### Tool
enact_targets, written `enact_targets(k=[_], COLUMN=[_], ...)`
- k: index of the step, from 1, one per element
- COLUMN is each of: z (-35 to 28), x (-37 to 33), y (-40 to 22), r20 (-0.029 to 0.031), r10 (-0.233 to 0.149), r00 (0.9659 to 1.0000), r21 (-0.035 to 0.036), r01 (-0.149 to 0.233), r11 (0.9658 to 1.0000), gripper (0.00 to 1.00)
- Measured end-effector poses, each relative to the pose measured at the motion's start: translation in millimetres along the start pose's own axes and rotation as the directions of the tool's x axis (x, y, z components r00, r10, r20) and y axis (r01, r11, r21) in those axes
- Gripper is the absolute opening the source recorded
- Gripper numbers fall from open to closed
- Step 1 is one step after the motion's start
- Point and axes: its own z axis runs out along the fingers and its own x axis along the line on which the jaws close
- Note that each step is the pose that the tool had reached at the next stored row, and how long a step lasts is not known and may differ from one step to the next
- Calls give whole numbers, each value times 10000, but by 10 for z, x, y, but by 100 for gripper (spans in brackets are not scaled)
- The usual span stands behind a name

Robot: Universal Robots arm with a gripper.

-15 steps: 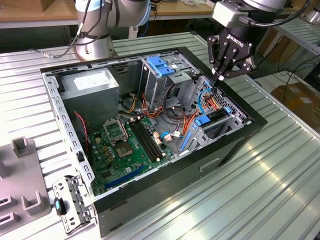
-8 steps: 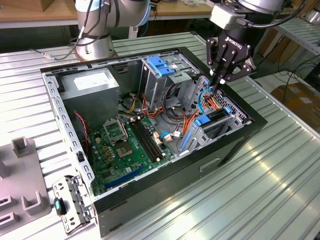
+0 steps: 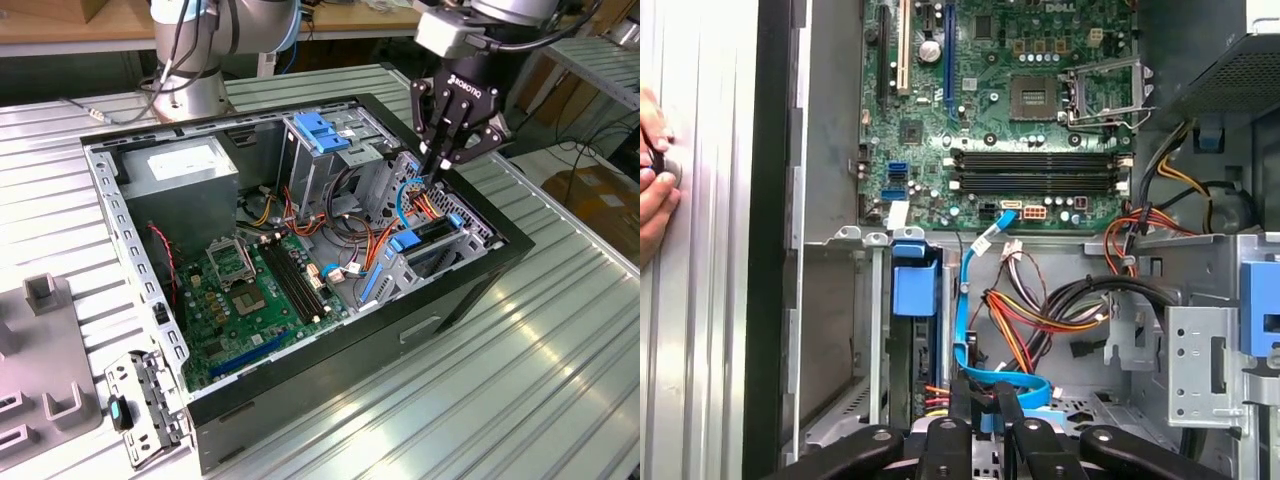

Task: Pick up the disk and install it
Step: 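Insert the second disk wire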

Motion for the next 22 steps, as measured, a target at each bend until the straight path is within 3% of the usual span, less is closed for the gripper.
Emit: enact_targets(k=[5,8,11,12,14,16,18,19,20,21,22], z=[48,76,96,104,113,120,126,129,137,142,153], x=[-25,-30,-32,-33,-33,-34,-37,-39,-40,-40,-42], y=[-13,-18,-19,-20,-21,-22,-23,-23,-24,-25,-27], r20=[-4,-38,-56,-85,-150,-274,-540,-646,-758,-810,-898], r10=[0,2,2,3,7,13,25,30,36,39,43], r00=[10000,10000,10000,10000,9999,9996,9985,9979,9971,9967,9959], r21=[-2,-3,-3,-3,-4,-6,-9,-10,-10,-11,-11], r01=[0,-2,-2,-3,-7,-13,-25,-31,-36,-40,-44], r11=[10000,10000,10000,10000,10000,10000,10000,10000,10000,10000,10000], gripper=[24,24,16,11,11,11,17,24,24,24,24])
